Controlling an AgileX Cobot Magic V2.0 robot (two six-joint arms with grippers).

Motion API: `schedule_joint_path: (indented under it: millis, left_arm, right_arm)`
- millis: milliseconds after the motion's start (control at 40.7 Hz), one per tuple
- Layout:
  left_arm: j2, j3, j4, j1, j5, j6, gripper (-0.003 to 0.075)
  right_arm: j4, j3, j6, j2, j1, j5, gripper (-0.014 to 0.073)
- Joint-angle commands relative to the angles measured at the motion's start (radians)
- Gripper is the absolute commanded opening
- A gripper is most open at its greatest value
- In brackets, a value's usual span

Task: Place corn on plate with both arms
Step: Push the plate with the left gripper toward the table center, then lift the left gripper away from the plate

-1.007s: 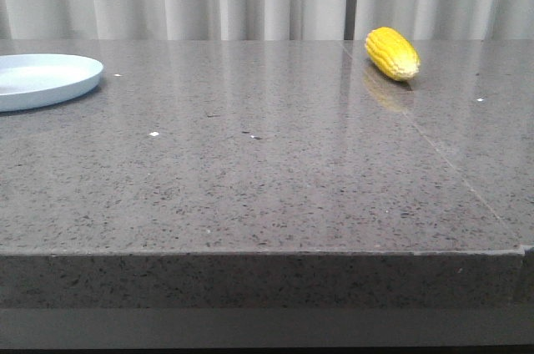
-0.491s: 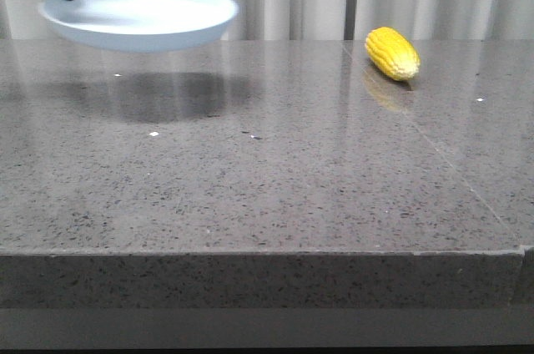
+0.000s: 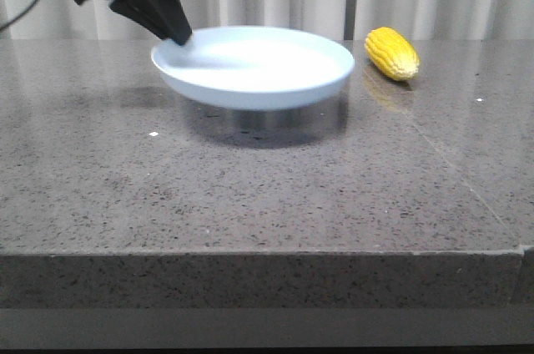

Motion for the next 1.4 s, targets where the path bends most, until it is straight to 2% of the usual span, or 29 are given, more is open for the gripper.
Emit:
schedule_joint_path:
  millis: [0, 540, 663, 786, 884, 1105, 1203, 1375]
  left_arm:
    - [-0.029, -0.034, -0.041, -0.02, -0.044, -0.001, -0.002]
    - [0.024, -0.034, -0.034, -0.018, -0.054, -0.001, -0.0005]
    - [0.024, -0.034, -0.031, -0.018, -0.056, -0.001, 0.011]
    - [0.024, -0.042, -0.031, -0.018, -0.046, -0.001, 0.0291]
    - [0.024, -0.079, -0.011, -0.018, -0.01, -0.001, 0.0361]
    - [-0.009, -0.179, 0.03, -0.022, 0.096, -0.001, 0.0358]
    - [-0.063, -0.186, 0.131, -0.045, 0.093, -0.039, 0.0358]
    - [-0.164, -0.183, 0.367, -0.108, 0.141, -0.184, 0.0358]
  right_arm:
    - [-0.001, -0.033, -0.014, 0.009, -0.005, -0.074, 0.0592]
    - [-0.001, -0.033, -0.014, 0.009, -0.005, -0.074, 0.0592]
    - [-0.001, -0.033, -0.014, 0.009, -0.005, -0.074, 0.0592]
    - [-0.001, -0.033, -0.014, 0.009, -0.005, -0.074, 0.0592]
    - [-0.001, -0.033, -0.014, 0.009, -0.005, -0.074, 0.0592]
    - [-0.001, -0.033, -0.014, 0.009, -0.005, -0.075, 0.0592]
    - [-0.001, -0.033, -0.014, 0.009, -0.005, -0.075, 0.0592]
    - [-0.001, -0.033, -0.014, 0.009, -0.005, -0.075, 0.0592]
